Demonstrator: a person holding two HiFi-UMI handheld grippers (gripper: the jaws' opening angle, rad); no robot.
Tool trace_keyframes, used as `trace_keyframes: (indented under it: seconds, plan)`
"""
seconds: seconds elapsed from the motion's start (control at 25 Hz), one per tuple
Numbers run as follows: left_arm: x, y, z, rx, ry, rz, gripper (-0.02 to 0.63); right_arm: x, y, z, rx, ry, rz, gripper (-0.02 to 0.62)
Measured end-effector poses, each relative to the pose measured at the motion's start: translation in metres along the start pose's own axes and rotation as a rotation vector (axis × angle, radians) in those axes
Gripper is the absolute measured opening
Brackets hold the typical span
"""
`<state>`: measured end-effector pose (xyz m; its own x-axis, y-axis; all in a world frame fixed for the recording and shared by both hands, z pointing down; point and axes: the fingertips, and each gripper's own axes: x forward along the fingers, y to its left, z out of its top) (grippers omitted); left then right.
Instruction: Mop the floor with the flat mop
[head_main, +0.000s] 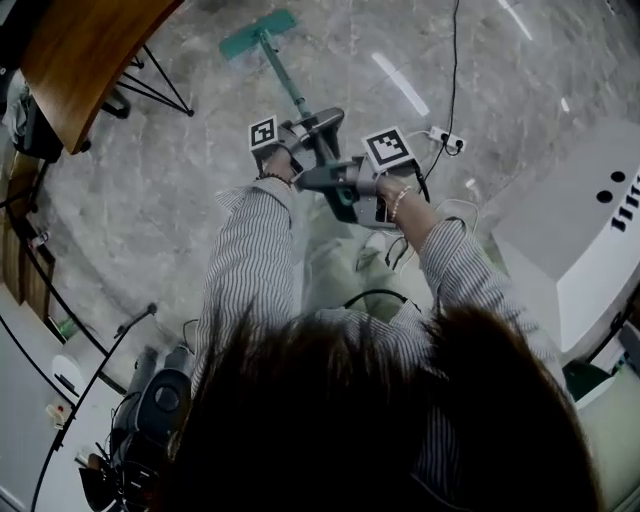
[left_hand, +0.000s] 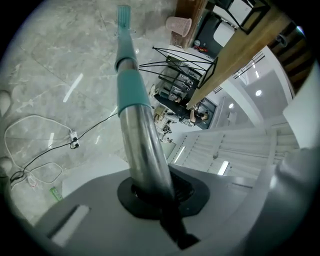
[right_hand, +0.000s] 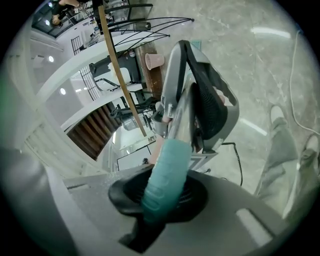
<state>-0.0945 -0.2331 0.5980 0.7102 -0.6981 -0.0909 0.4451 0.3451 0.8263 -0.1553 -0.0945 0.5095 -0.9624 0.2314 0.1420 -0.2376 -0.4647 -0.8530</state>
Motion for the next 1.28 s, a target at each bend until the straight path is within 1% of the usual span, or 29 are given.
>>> trace_keyframes:
  seconds: [0.16, 0.36, 0.6, 0.92, 1.04, 1.12, 1.28]
  plan:
    - [0.003, 0.002, 0.003, 0.016, 0.016, 0.005, 0.008, -0.001, -0.002, 0.005, 0.001, -0.022, 0.027, 0.054]
    - [0.004, 0.002, 0.004, 0.032, 0.04, 0.015, 0.008, 0.0, -0.001, 0.005, -0.026, -0.002, 0.031, 0.055]
    - [0.002, 0.003, 0.006, 0.03, 0.006, 0.005, 0.006, 0.0, -0.002, 0.004, -0.022, -0.006, 0.029, 0.055]
    - [0.002, 0.009, 0.008, 0.026, 0.01, 0.018, 0.006, 0.001, -0.005, 0.006, -0.006, -0.014, 0.046, 0.054]
    - [0.0, 0.007, 0.008, 0.023, 0.003, 0.009, 0.006, 0.002, -0.006, 0.005, -0.013, -0.002, 0.032, 0.054]
    - [-0.003, 0.009, -0.002, 0.024, 0.002, 0.007, 0.006, 0.0, -0.006, -0.006, -0.018, 0.002, 0.034, 0.055]
    - [-0.011, 0.021, -0.036, 0.032, 0.018, 0.021, 0.011, -0.01, -0.017, -0.037, -0.024, -0.001, 0.05, 0.057]
